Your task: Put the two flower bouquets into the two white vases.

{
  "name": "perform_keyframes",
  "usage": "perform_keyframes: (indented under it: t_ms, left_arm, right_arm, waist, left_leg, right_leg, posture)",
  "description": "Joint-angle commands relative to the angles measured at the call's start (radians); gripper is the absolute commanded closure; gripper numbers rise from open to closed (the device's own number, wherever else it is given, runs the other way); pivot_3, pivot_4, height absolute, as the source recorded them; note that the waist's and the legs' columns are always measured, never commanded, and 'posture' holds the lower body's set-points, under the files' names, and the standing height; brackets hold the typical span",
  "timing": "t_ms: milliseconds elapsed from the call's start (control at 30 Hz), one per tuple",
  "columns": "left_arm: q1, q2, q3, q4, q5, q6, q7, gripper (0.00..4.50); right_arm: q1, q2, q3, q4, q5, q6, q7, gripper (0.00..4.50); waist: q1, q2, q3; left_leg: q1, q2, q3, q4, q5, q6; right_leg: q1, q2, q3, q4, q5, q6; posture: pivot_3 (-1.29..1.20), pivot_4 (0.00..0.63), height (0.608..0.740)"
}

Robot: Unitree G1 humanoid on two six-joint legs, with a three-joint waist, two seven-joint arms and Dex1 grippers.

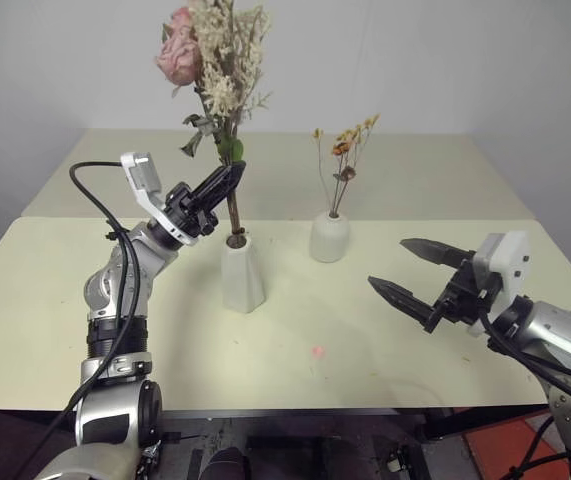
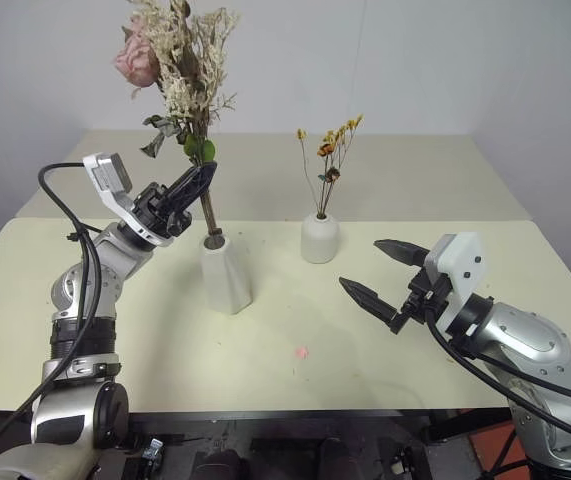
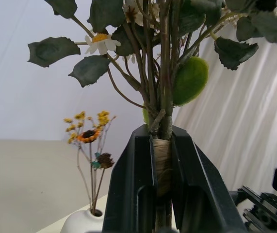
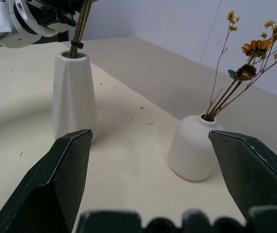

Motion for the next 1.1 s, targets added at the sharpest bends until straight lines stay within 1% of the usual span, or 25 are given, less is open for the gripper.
perform_keyframes:
  t_ms: [33, 100, 167, 233, 367, 533, 567, 667, 767, 967, 1100]
  left_arm:
    - [0.020, 0.013, -0.007, -0.065, 0.002, -0.025, -0.039, 4.38]
    - [0.035, 0.022, -0.012, -0.080, 0.000, -0.016, -0.044, 4.38]
    - [0.048, 0.027, -0.016, -0.089, 0.014, -0.021, -0.031, 3.64]
    - [0.062, 0.035, -0.022, -0.094, 0.023, -0.022, -0.037, 3.20]
    - [0.110, 0.072, -0.048, -0.127, 0.061, -0.037, -0.073, 1.89]
    - [0.142, 0.093, -0.019, -0.138, 0.060, -0.043, -0.055, 0.27]
    - [0.148, 0.103, -0.012, -0.140, 0.058, -0.036, -0.052, 0.07]
    - [0.178, 0.143, -0.002, -0.158, 0.069, -0.048, -0.066, 0.07]
    - [0.209, 0.183, 0.032, -0.185, 0.051, -0.037, -0.061, 0.07]
    - [0.388, 0.347, 0.127, -0.306, 0.042, -0.020, -0.126, 0.07]
    - [0.519, 0.458, 0.244, -0.360, 0.022, 0.005, -0.148, 0.07]
  right_arm:
    - [-0.011, -0.007, -0.018, -0.020, 0.008, -0.032, 0.005, 0.00]
    - [-0.012, -0.007, -0.017, -0.017, 0.004, -0.033, 0.003, 0.00]
    - [-0.012, -0.007, -0.015, -0.015, -0.002, -0.036, 0.003, 0.00]
    - [-0.012, -0.008, -0.014, -0.012, -0.005, -0.040, 0.005, 0.00]
    - [-0.013, -0.008, -0.008, -0.007, -0.017, -0.052, 0.007, 0.00]
    - [-0.016, -0.008, -0.004, 0.003, -0.029, -0.060, 0.011, 0.00]
    - [-0.015, -0.010, -0.003, 0.006, -0.031, -0.061, 0.012, 0.00]
    - [-0.019, -0.015, 0.003, 0.018, -0.038, -0.065, 0.017, 0.00]
    - [-0.025, -0.017, 0.010, 0.026, -0.047, -0.067, 0.020, 0.00]
    - [-0.020, -0.026, 0.000, 0.033, -0.048, -0.064, 0.027, 0.00]
    - [-0.011, -0.052, -0.029, 0.054, -0.050, -0.058, 0.036, 0.00]
  waist:
    - [0.001, 0.000, 0.000]
    - [0.002, 0.000, 0.000]
    - [0.002, 0.000, 0.000]
    - [0.002, 0.000, 0.000]
    - [-0.001, 0.000, 0.000]
    - [0.002, 0.000, 0.000]
    - [0.002, 0.000, 0.000]
    - [0.000, 0.000, 0.000]
    - [-0.002, 0.000, 0.000]
    - [-0.006, 0.000, 0.000]
    - [-0.001, 0.000, 0.000]
  left_leg:
    - [0.000, 0.000, 0.000, 0.000, 0.000, 0.000]
    - [0.000, 0.000, 0.000, 0.000, 0.000, 0.000]
    - [0.000, 0.000, 0.000, 0.000, 0.000, 0.000]
    - [0.000, 0.000, 0.000, 0.000, 0.000, 0.000]
    - [0.000, 0.000, 0.000, 0.000, 0.000, 0.000]
    - [0.000, 0.000, 0.000, 0.000, 0.000, 0.000]
    - [0.000, 0.000, 0.000, 0.000, 0.000, 0.000]
    - [0.000, 0.000, 0.000, 0.000, 0.000, 0.000]
    - [0.000, 0.000, 0.000, 0.000, 0.000, 0.000]
    - [0.000, 0.001, 0.001, -0.001, 0.000, 0.000]
    - [0.000, 0.002, 0.001, -0.001, 0.000, 0.000]
  right_leg:
    - [0.000, 0.000, 0.000, 0.000, 0.000, 0.000]
    - [0.000, 0.000, 0.000, 0.000, 0.000, 0.000]
    - [0.000, 0.000, 0.000, 0.000, 0.000, 0.000]
    - [0.000, 0.000, 0.000, 0.000, 0.000, 0.000]
    - [0.000, 0.000, 0.000, 0.000, 0.000, 0.000]
    - [0.000, 0.000, 0.000, 0.000, 0.000, 0.000]
    - [0.000, 0.000, 0.000, 0.000, 0.000, 0.000]
    - [0.000, 0.000, 0.000, -0.001, 0.000, 0.000]
    - [0.000, 0.000, 0.000, 0.000, 0.000, 0.000]
    - [-0.001, 0.000, 0.000, 0.000, 0.000, 0.000]
    - [-0.002, 0.000, 0.000, 0.000, 0.000, 0.000]
  posture:
    - [0.00, 0.150, 0.740]
    - [0.00, 0.150, 0.740]
    - [0.00, 0.150, 0.740]
    - [0.00, 0.150, 0.740]
    - [0.00, 0.150, 0.740]
    - [0.00, 0.150, 0.740]
    - [0.00, 0.150, 0.740]
    - [0.00, 0.150, 0.740]
    - [0.00, 0.150, 0.740]
    - [0.00, 0.150, 0.740]
    - [0.00, 0.150, 0.740]
